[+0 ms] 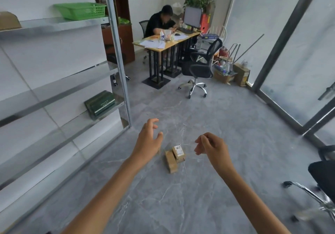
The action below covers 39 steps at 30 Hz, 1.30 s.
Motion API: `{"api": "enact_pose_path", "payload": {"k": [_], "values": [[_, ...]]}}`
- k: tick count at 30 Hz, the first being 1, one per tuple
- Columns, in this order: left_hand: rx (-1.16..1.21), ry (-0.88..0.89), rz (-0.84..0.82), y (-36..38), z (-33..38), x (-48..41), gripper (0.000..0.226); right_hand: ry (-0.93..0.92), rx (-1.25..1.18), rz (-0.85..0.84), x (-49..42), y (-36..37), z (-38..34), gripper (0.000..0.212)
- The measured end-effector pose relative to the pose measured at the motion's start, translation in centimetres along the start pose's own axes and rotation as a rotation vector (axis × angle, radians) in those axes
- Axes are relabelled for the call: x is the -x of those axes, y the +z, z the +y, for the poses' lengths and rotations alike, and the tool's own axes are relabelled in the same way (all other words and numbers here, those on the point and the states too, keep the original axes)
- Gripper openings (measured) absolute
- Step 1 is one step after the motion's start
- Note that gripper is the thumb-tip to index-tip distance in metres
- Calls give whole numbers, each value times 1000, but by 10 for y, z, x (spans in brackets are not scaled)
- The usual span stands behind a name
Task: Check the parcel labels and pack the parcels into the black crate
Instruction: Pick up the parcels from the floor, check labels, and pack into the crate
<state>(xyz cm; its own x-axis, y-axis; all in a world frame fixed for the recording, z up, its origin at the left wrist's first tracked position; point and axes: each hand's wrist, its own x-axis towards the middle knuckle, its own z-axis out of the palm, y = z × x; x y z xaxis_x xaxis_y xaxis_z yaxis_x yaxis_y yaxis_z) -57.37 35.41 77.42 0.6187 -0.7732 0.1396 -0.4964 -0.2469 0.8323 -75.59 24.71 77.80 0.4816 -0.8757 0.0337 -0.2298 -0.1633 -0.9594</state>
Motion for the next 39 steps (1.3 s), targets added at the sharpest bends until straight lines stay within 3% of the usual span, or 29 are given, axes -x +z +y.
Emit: {"api": "enact_pose_path", "payload": {"k": [9,17,25,29,33,39], "values": [[-54,-105,-167,41,-38,-119,35,240,-83,-34,-110,21,70,32],[-64,-247,-249,130,-97,-239,22,445,72,-167,-261,27,174,29],[-56,-520,-386,223,-177,-305,17,967,209,-284,-370,67,303,19],[-42,-732,-442,275,-263,-314,16,1105,335,-340,-393,105,395,20],[-61,-863,-487,357,-399,-320,16,1115,412,-411,-409,158,525,26],[-96,-997,-526,508,-623,-333,50,1015,491,-480,-444,243,738,39]]}}
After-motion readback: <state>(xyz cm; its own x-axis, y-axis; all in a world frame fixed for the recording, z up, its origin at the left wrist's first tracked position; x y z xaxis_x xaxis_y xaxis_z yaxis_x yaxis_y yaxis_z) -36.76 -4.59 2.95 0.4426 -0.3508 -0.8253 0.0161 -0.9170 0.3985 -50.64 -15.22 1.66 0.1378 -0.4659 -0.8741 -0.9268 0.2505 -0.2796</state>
